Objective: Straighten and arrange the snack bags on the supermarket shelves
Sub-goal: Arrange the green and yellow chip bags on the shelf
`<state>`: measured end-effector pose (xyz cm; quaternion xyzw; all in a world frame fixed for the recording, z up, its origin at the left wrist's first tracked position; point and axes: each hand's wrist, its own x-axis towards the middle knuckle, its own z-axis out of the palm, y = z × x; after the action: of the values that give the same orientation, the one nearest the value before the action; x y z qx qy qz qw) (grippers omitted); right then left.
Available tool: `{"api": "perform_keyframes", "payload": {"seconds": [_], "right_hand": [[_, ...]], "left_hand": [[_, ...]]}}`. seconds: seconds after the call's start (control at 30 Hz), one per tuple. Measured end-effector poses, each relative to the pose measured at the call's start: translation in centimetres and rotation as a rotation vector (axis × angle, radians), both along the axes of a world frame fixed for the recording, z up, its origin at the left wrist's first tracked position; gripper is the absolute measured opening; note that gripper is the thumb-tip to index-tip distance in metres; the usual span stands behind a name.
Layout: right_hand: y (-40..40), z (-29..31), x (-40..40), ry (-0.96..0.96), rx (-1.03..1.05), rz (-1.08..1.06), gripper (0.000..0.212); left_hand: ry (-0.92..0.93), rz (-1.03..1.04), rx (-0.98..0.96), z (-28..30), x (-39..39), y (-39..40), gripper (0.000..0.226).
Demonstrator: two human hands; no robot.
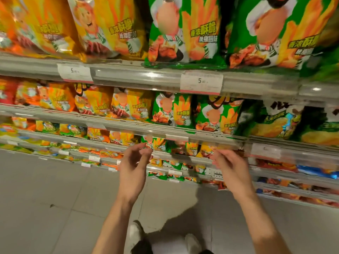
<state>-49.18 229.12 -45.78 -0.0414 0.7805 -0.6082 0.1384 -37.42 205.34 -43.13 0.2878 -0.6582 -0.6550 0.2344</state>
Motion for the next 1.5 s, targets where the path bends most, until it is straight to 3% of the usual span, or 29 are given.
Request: {"api": "perform_keyframes", "payload": {"seconds": [0.33, 0.53, 0.63, 0.83, 1.13, 1.37, 1.5], "right_hand": [[-7.7, -7.1, 3.1, 0.066, 0.132, -0.259, 0.01], [-10.3, -12.7, 2.5, 0.088, 0.03, -0.287, 0.011], [-10.7, -15.7, 1.1, 0.175, 0.018, -0.244, 0.022], [-11.0, -21.3, -1.4, 0.3, -0.027, -0.163, 0.01], [-14.0, -25.5, -3.7, 0.605, -0.158, -0.047, 0.01], [-15.8, -26.6, -4.2, 0.907, 0.051, -0.031, 0.007], [-18.5, -25.7, -4.6, 1.043, 0.41, -0.066, 0.043]], "left_hand": [[-0.019, -0.249, -0.047, -6.4, -2.2, -10.0, 0.014], [-0.001, -0.254, -0.047, -12.9, -2.4, -11.1, 0.01], [0.047, -0.241, -0.094, -17.4, -3.4, -10.7, 0.014], [0.205, -0.246, -0.229, -25.5, -6.4, -10.7, 0.024], [0.479, -0.158, -0.41, -29.9, -8.5, -12.6, 0.017], [0.452, 0.055, -0.775, -31.1, -9.4, -14.3, 0.022], [0.296, 0.098, -1.026, -31.0, -10.2, -14.4, 0.043]]}}
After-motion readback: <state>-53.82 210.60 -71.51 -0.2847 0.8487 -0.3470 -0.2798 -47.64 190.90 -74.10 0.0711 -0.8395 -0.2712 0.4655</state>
